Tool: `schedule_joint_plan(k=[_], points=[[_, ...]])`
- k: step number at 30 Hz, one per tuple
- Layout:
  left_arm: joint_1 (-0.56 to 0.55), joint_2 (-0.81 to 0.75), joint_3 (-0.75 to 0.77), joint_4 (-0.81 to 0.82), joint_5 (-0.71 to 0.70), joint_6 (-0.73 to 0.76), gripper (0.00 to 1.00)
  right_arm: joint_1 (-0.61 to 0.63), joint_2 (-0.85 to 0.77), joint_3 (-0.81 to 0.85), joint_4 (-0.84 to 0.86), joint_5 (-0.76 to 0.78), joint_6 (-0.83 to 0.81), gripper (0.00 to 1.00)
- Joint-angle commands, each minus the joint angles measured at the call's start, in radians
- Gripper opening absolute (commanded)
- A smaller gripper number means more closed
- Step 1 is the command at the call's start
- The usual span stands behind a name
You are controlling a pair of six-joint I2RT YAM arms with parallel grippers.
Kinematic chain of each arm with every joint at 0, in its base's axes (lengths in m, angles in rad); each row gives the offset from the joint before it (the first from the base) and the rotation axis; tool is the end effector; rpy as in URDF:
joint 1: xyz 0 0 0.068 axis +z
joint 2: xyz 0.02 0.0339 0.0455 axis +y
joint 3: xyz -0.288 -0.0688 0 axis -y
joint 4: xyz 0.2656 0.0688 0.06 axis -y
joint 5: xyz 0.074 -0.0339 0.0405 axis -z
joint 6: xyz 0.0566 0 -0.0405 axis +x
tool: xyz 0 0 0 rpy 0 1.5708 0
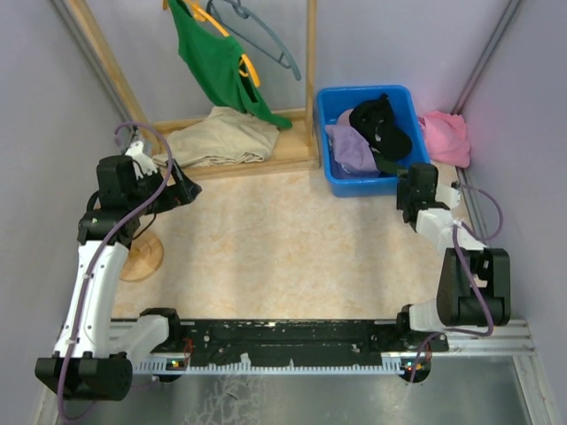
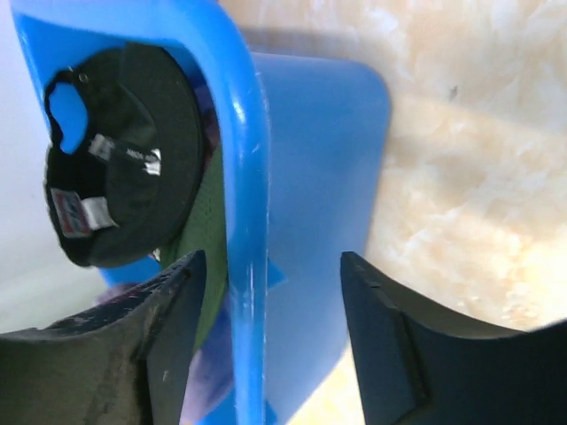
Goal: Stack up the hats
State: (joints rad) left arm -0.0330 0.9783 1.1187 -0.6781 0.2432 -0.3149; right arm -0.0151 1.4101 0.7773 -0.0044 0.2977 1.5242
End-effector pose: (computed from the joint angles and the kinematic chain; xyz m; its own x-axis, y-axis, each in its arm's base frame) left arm 0.2239 -0.0210 0.3830 -0.5607 -0.2823 -0.7785 0.0685 0.9211 -0.3833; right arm 0.3263 -0.0215 0.2129 0.2222 0.9517 -0.2118 0.6059 0.0354 0.7948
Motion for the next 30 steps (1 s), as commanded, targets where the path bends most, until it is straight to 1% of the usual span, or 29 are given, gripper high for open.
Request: schedule_joint_plan(k=[1, 2, 5, 6, 7, 8, 9, 10, 11, 12, 13, 16, 18, 22, 25, 30], points=[[-0.003, 0.013, -0.005, -0.008, -0.083, -0.021, 0.99, 0.004, -0.125, 0.016, 0.002, 0.042, -0.218, 0.69], [-0.003, 0.02, -0.026, 0.008, -0.089, -0.034, 0.99, 0.004, -0.151, 0.016, 0.0, 0.049, -0.258, 0.74], [-0.003, 0.054, -0.105, 0.074, -0.073, -0.08, 0.97, 0.004, -0.216, 0.02, 0.008, 0.07, -0.366, 0.82], [-0.002, 0.066, -0.129, 0.098, -0.075, -0.101, 0.95, 0.004, -0.235, 0.026, 0.011, 0.072, -0.396, 0.85], [-0.003, 0.077, -0.153, 0.124, -0.076, -0.119, 0.9, 0.004, -0.248, 0.033, 0.012, 0.069, -0.426, 0.87], [-0.003, 0.085, -0.176, 0.158, -0.079, -0.137, 0.78, 0.004, -0.262, 0.043, 0.006, 0.07, -0.448, 0.88], [-0.004, 0.094, -0.199, 0.195, -0.076, -0.155, 0.62, 0.004, -0.275, 0.05, 0.006, 0.067, -0.471, 0.88], [-0.004, 0.105, -0.219, 0.235, -0.074, -0.173, 0.4, 0.005, -0.292, 0.055, 0.003, 0.065, -0.49, 0.88], [-0.004, 0.118, -0.237, 0.273, -0.073, -0.191, 0.24, 0.004, -0.31, 0.063, -0.003, 0.064, -0.504, 0.88], [-0.005, 0.139, -0.243, 0.312, -0.069, -0.203, 0.13, 0.004, -0.332, 0.067, -0.011, 0.066, -0.517, 0.88], [-0.009, 0.165, -0.236, 0.323, -0.078, -0.207, 0.05, 0.004, -0.354, 0.068, -0.013, 0.07, -0.541, 0.87], [-0.021, 0.26, -0.194, 0.323, -0.119, -0.21, 0.0, 0.004, -0.422, 0.069, -0.024, 0.077, -0.578, 0.87], [-0.035, 0.316, -0.184, 0.356, -0.171, -0.21, 0.0, 0.004, -0.466, 0.065, -0.026, 0.075, -0.591, 0.87], [-0.042, 0.414, -0.182, 0.486, -0.258, -0.224, 0.0, 0.004, -0.528, 0.035, -0.012, 0.05, -0.597, 0.87], [-0.051, 0.505, -0.137, 0.537, -0.33, -0.222, 0.0, 0.004, -0.558, 0.016, -0.003, 0.026, -0.608, 0.87], [-0.097, 0.62, -0.075, 0.647, -0.521, -0.145, 0.0, 0.004, -0.582, -0.012, 0.006, -0.01, -0.621, 0.87]])
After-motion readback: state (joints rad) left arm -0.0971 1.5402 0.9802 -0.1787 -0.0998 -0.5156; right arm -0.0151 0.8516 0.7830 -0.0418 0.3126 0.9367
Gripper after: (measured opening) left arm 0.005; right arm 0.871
